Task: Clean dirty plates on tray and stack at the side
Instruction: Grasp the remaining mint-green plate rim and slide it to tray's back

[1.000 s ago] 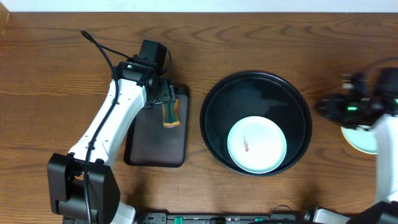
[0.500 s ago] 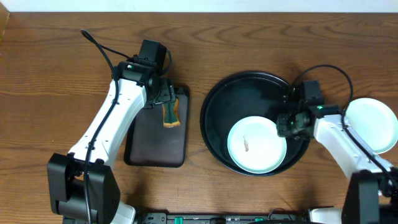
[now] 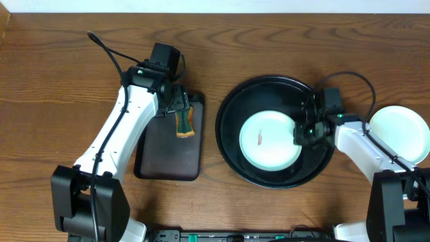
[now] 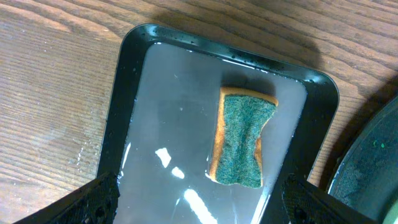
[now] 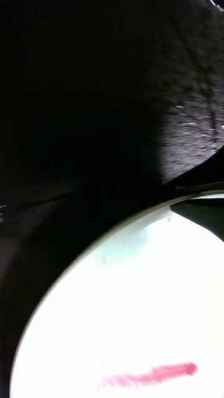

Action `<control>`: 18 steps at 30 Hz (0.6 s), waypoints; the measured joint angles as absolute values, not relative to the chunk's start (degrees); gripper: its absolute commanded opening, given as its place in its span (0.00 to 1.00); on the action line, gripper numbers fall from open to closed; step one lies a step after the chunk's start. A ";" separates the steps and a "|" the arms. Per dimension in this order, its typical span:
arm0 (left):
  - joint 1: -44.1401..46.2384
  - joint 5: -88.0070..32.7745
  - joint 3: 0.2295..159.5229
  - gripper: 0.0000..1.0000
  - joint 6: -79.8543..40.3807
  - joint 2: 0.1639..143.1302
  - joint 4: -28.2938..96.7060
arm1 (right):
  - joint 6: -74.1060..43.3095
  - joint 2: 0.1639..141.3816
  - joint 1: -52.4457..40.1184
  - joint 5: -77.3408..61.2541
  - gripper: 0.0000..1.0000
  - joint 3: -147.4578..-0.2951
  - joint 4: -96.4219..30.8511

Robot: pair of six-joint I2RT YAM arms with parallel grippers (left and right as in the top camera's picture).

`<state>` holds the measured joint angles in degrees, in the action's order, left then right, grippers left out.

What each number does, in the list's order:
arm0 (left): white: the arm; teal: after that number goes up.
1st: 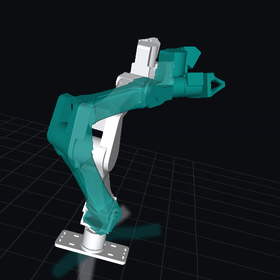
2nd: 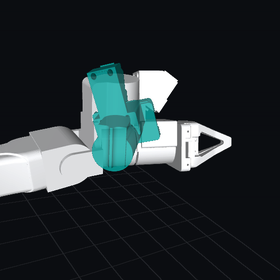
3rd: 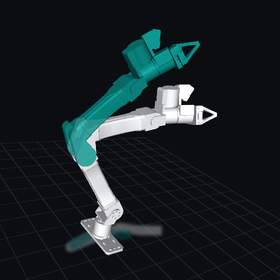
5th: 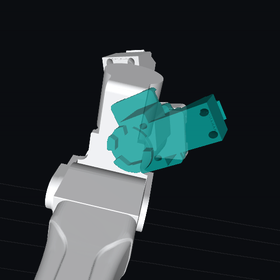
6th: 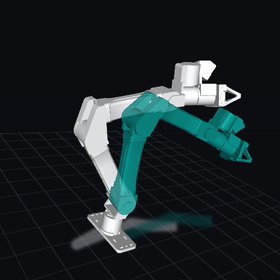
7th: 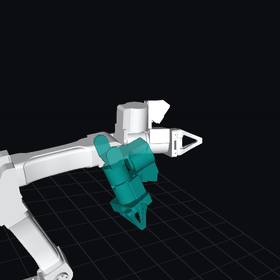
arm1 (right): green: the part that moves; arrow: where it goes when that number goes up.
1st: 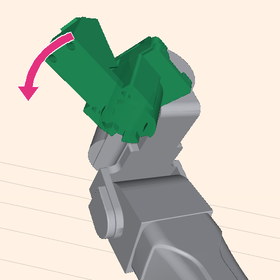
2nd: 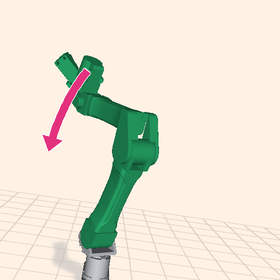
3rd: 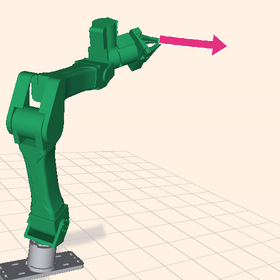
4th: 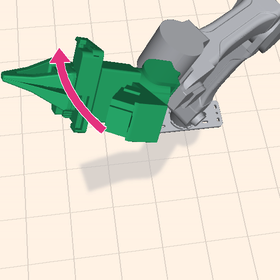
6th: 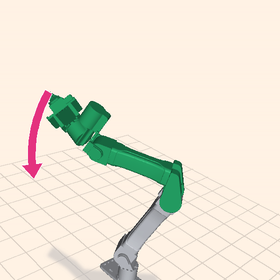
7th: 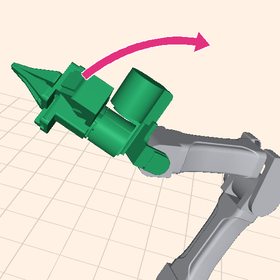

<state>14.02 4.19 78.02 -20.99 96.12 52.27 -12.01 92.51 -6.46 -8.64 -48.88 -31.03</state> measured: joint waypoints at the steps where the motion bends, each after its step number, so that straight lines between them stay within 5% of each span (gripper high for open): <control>1: 14.02 4.16 78.02 0.85 -20.99 96.12 52.25 | -11.99 92.53 -6.46 -8.43 0.01 -49.82 -30.70; 15: 14.02 4.01 75.61 0.85 -23.42 96.33 51.66 | -5.17 96.16 -6.63 -5.96 0.02 -53.45 -24.71; 18: 14.02 3.70 73.89 0.85 -24.03 97.03 51.40 | -1.41 97.27 -6.90 -7.07 0.24 -53.45 -24.84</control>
